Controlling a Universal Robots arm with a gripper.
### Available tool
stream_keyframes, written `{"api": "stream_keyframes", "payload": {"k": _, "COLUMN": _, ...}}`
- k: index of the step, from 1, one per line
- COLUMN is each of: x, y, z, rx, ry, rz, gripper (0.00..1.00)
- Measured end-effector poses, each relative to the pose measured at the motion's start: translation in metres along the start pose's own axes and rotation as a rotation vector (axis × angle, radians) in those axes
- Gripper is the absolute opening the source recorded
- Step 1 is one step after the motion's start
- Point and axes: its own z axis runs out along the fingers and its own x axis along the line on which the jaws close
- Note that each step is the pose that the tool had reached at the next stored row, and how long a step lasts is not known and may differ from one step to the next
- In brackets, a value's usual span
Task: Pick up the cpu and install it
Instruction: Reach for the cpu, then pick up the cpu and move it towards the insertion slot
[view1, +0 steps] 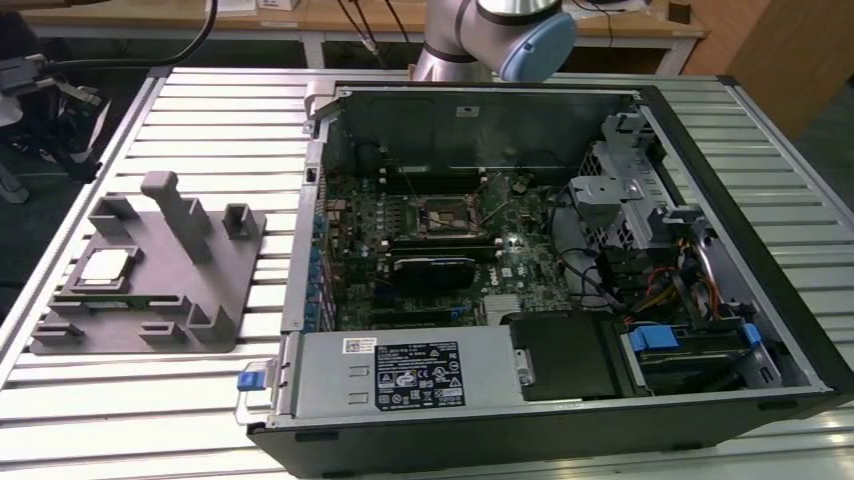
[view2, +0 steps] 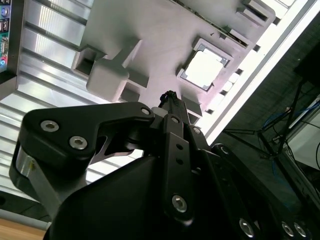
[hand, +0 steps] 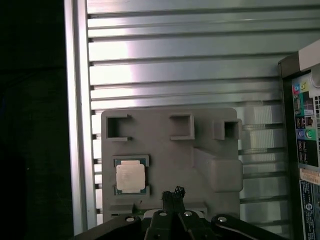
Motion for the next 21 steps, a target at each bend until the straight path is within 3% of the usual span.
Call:
{"api": "stream_keyframes", "payload": {"k": 8, "x": 0.0069, "y": -0.0010, "z": 0.0057, "rx": 0.0000, "ry": -0.0001, "rz": 0.000, "gripper": 0.11}}
{"api": "stream_keyframes", "payload": {"k": 21, "x": 0.0075, "y": -0.0010, "z": 0.0058, "rx": 0.0000, "ry": 0.0000, "rz": 0.000, "gripper": 0.11}}
